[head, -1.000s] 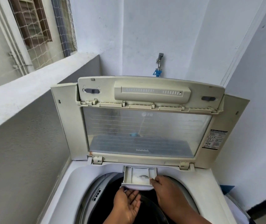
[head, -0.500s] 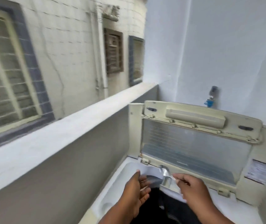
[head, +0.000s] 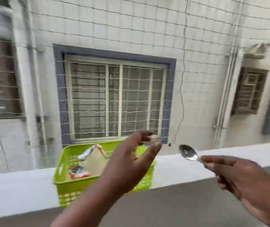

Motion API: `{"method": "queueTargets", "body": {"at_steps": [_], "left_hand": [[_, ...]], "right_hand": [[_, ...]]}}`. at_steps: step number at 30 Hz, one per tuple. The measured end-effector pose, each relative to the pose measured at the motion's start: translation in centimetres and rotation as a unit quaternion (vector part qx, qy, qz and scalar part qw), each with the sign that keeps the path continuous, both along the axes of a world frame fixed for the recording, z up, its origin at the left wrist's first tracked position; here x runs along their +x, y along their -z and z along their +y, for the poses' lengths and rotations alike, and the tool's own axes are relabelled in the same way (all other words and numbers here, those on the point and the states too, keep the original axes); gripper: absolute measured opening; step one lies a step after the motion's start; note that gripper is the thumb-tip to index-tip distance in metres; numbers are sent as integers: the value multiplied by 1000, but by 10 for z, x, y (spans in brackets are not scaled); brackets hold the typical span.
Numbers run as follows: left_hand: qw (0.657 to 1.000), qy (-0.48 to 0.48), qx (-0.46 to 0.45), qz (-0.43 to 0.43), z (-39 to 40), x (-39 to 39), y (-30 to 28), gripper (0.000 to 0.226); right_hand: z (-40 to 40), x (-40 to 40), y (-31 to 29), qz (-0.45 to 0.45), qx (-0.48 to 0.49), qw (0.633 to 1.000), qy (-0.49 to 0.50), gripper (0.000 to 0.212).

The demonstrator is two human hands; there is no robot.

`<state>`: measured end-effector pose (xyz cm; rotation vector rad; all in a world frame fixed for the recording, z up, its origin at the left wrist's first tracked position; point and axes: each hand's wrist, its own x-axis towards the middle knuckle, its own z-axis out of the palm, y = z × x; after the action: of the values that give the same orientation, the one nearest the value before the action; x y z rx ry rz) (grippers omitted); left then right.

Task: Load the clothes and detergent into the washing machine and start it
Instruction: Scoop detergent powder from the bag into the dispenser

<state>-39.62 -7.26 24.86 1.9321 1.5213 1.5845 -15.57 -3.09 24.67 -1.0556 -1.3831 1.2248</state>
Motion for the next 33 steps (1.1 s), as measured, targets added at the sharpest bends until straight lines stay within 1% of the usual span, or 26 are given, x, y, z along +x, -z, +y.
{"method": "queueTargets", "body": {"at_steps": [1,2,3,4,6,8,10,12,14,17,20,21,23,26,27,28,29,30,31,32,33], "left_hand": [[993,-65,21,99,-6,-25,-5,63],[975,-117,24,187,-10,-49,-9,73],[953,-152,7,263,-11,-72,-11,84],[928,-174,-29,328,-10,-96,-12,97],[884,-176,-136,411,-3,-139,-8,122],[846,-148,-240,453,2,-174,-3,139],[820,-106,-298,477,6,-196,1,146],[811,-58,-333,477,13,-209,3,149],[809,-13,-354,470,23,-213,7,151],[810,10,-348,473,33,-211,9,147],[808,17,-326,490,37,-211,13,142],[808,18,-317,496,38,-211,14,145],[805,15,-306,508,42,-211,16,154],[805,-10,-306,508,46,-210,21,161],[811,-15,-294,505,46,-211,23,160],[828,-23,-242,506,49,-212,25,156],[831,-33,-186,523,54,-215,26,151],[825,-42,-171,537,56,-220,30,139],[825,-56,-163,538,58,-224,35,124],[826,-65,-166,535,61,-229,42,114],[824,-57,-182,533,62,-230,43,111]], "right_hand": [[4,-22,-6,-18,12,1000,-15,13],[10,-42,-9,-38,22,999,-26,13],[18,-63,-11,-61,33,997,-33,13],[25,-83,-13,-87,41,995,-37,13],[41,-119,-14,-142,56,987,-47,15],[59,-149,-11,-212,68,973,-56,16],[71,-170,-7,-285,69,954,-68,17],[82,-187,-3,-358,63,928,-78,18],[91,-198,1,-433,60,895,-82,24],[97,-208,4,-500,57,860,-84,30],[100,-217,7,-528,53,843,-87,27],[102,-219,8,-537,51,837,-90,27],[104,-223,11,-569,55,814,-105,27],[105,-226,19,-631,77,761,-133,25],[105,-226,22,-653,94,740,-131,24],[104,-226,25,-670,111,723,-127,23],[105,-225,27,-682,122,711,-123,22],[105,-225,29,-687,126,706,-122,21],[106,-225,29,-686,130,705,-121,20],[106,-224,28,-681,138,710,-116,19],[104,-223,24,-670,153,719,-104,19]]}}
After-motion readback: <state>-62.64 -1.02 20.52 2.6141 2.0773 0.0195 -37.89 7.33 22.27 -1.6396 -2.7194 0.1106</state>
